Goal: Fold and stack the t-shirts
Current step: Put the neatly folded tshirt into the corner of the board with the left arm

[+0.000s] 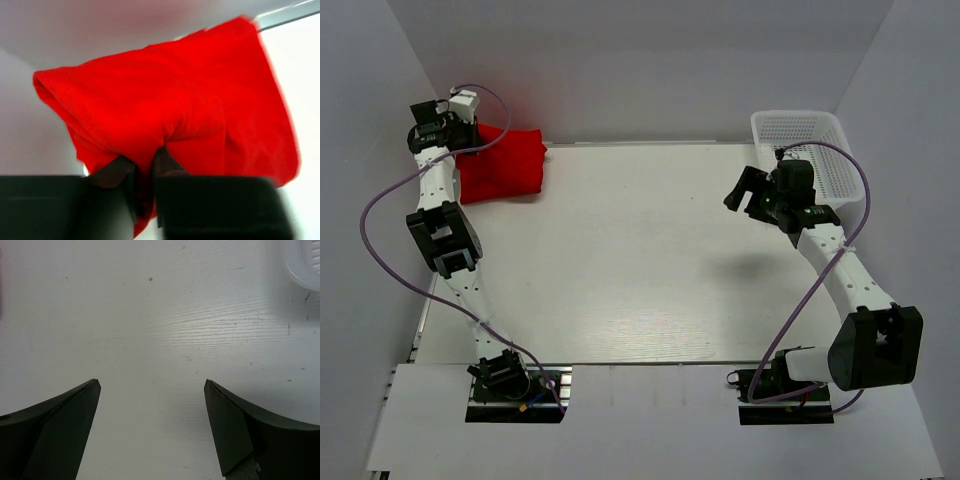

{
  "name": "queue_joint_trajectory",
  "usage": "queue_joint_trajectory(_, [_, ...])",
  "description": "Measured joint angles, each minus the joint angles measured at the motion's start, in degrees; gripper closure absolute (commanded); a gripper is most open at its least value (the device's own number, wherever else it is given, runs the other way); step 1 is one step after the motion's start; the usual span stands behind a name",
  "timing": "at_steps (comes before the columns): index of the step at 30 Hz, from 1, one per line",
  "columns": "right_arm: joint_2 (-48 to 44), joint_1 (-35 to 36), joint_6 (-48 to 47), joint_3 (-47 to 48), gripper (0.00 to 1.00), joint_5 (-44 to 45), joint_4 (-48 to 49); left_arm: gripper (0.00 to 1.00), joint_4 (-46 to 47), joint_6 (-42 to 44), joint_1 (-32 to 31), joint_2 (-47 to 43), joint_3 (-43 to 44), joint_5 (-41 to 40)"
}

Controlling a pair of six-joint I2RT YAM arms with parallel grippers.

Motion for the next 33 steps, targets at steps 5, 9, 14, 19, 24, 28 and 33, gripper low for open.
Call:
queue_joint_trajectory(5, [0.09, 0.02, 0.13, 0.17, 0.1, 0.26, -0.22, 0.39, -0.35, -0.37, 0.33, 0.09, -0.15, -7.72])
queue_joint_trajectory(9, [0.09, 0.02, 0.2, 0.17, 0.1, 0.59, -0.79, 0.0, -0.44, -0.92, 0.46, 0.02, -0.79, -14.38])
queue_joint_trajectory(14, [0.07, 0.02, -0.15, 0.61, 0.1, 0.74, -1.88, 0.0, -2.25, -2.05, 0.61, 0.02, -0.61, -19.1])
queue_joint_trajectory(19, [-0.2, 0.07, -0.83, 0.9, 0.1, 0.61, -1.88, 0.0, -3.43, -4.44, 0.59, -0.13, -0.11, -19.74])
queue_joint_trajectory(24, [-0.2, 0.07, -1.05, 0.9, 0.1, -0.24, -1.88, 0.0, -4.72, -7.61, 0.5, -0.83, 1.27, -15.19])
queue_joint_trajectory(28, [-0.2, 0.11, -1.62, 0.92, 0.1, -0.92, -1.88, 0.0, -7.08, -12.13, -0.31, -3.48, 0.42, -12.04])
queue_joint_trajectory(33, [0.13, 0.52, -2.45, 0.9, 0.1, -0.92, -2.19, 0.0, -5.31, -20.92, -4.13, -16.04, -17.29, -8.85])
